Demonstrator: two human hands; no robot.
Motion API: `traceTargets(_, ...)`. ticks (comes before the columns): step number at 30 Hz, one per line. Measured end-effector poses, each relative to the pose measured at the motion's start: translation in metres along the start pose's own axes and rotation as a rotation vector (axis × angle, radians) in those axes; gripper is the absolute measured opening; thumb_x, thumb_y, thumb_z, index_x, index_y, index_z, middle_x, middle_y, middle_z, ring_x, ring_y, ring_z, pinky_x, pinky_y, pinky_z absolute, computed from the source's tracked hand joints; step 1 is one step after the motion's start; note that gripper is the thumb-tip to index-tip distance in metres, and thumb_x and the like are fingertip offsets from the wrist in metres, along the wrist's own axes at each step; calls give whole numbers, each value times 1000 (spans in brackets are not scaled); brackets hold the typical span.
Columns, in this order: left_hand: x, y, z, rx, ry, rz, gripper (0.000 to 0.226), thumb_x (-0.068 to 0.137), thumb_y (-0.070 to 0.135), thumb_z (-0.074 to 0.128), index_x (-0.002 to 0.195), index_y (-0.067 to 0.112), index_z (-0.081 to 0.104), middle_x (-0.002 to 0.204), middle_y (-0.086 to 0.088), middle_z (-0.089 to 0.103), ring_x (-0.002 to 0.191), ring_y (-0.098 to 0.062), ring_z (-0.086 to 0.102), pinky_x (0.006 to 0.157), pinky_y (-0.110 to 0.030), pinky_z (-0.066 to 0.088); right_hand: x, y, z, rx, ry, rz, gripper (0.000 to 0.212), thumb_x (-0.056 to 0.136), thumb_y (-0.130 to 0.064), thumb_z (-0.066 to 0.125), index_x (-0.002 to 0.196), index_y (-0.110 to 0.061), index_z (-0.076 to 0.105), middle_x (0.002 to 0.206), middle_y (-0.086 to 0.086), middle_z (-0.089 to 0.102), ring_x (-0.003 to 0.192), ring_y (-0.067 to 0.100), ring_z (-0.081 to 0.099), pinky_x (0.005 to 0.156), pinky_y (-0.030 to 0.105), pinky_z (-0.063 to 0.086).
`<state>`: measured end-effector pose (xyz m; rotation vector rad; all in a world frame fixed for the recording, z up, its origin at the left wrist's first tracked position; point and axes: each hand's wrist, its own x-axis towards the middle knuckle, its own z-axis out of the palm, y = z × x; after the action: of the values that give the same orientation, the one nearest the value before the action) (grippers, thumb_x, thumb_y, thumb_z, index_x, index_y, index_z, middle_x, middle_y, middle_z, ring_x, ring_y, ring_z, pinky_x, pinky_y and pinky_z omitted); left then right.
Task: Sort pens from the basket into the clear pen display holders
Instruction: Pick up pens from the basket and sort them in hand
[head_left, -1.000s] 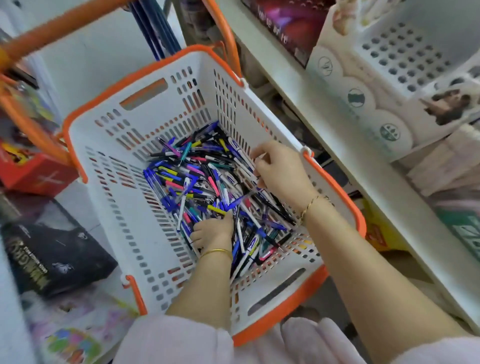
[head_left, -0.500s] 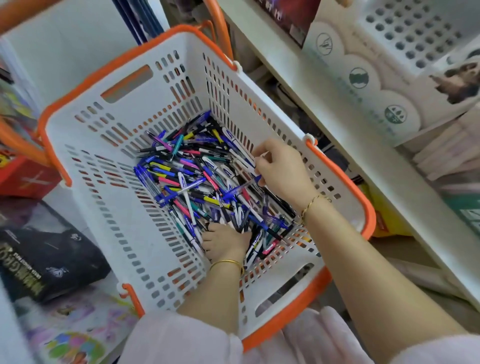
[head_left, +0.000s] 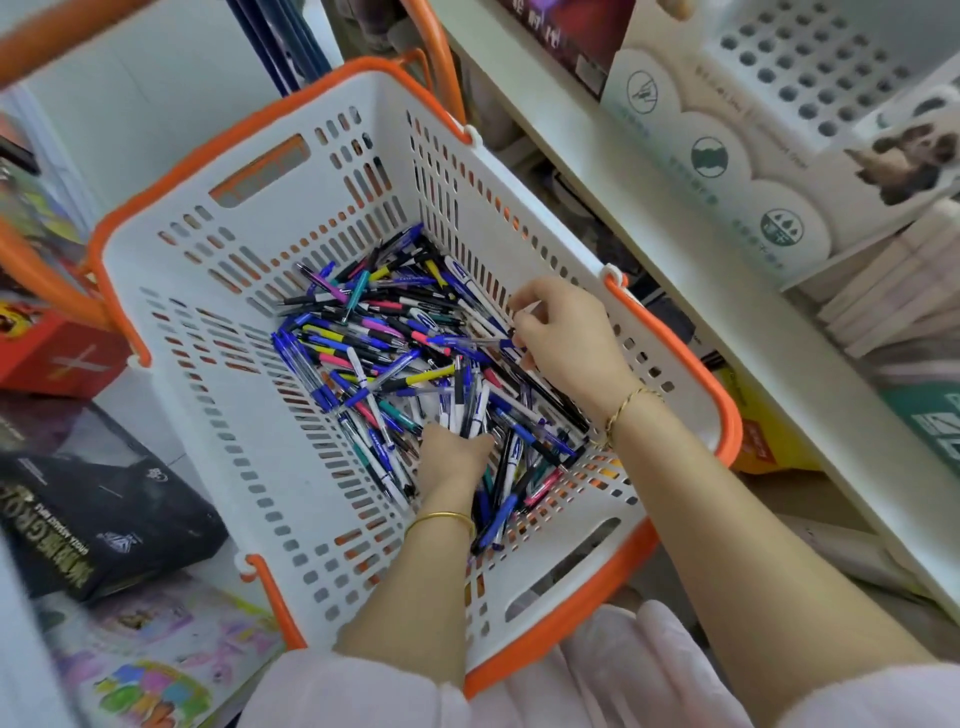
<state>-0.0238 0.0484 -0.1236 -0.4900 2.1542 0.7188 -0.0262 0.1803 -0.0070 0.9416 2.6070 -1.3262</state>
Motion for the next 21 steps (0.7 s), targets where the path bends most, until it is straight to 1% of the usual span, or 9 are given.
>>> traceTargets(2,-1,7,-9,-35,-51,-9,64,84,26,67,135,-1,38,90,-14,60,71,-26,58,57,-32,46,0,-2,-2,0,-2,-5,22,93,-8,45,105,-13,62,96,5,66,83,22,65,78,46,55)
traceTargets(5,-2,14,-23,-70,-86,-10,28,85,20,68,87,2,47,66,-7,43,54,-18,40,52,-28,35,-1,-6,-5,2,-2,-12,25,94,-10,44,111,-12,62,102,7,68,89,23,66,81,45,55)
traceTargets(6,-3,17,-27,-86,-106,-9,29,86,19,69,86,2,46,68,-6,43,56,-18,41,57,-30,37,-1,-7,-6,5,0,-12,25,94,-10,44,113,-13,61,104,7,68,89,24,66,81,45,55)
traceTargets(8,-3,19,-34,-137,-129,9,39,87,22,70,109,1,46,78,-6,46,66,-18,45,68,-33,39,-2,-10,-8,12,3,-19,26,94,-10,43,113,-14,60,104,7,67,87,24,66,80,45,56)
traceTargets(9,-5,20,-37,-173,-137,10,57,88,24,70,129,-3,42,81,-5,47,68,-18,46,67,-34,40,-2,-12,-9,10,1,-25,26,95,-10,43,114,-14,60,104,7,67,88,24,66,80,44,56)
traceTargets(11,-8,23,-44,-199,-162,26,69,89,26,69,139,-9,36,72,-6,45,60,-16,41,56,-29,37,-3,-16,-11,2,-6,-34,26,95,-9,42,114,-13,60,104,8,67,88,24,66,80,43,56)
traceTargets(15,-19,27,-59,-192,-208,37,28,91,20,62,93,-8,59,59,-7,57,55,-18,46,61,-30,43,-6,-24,-13,-7,3,-58,26,94,-9,42,111,-14,61,98,5,67,84,23,65,77,45,56)
traceTargets(18,-26,34,-68,-275,-266,63,24,88,13,58,99,-8,56,55,-9,64,61,-24,59,83,-45,53,-9,-29,-15,-7,10,-66,26,93,-9,41,111,-14,60,95,4,66,80,22,65,76,46,56)
traceTargets(21,-37,43,-81,-314,-289,96,22,89,14,58,76,-3,64,53,-8,65,52,-20,59,68,-37,55,-12,-34,-18,14,15,-71,24,94,-9,42,109,-14,60,95,6,66,79,24,66,74,47,56)
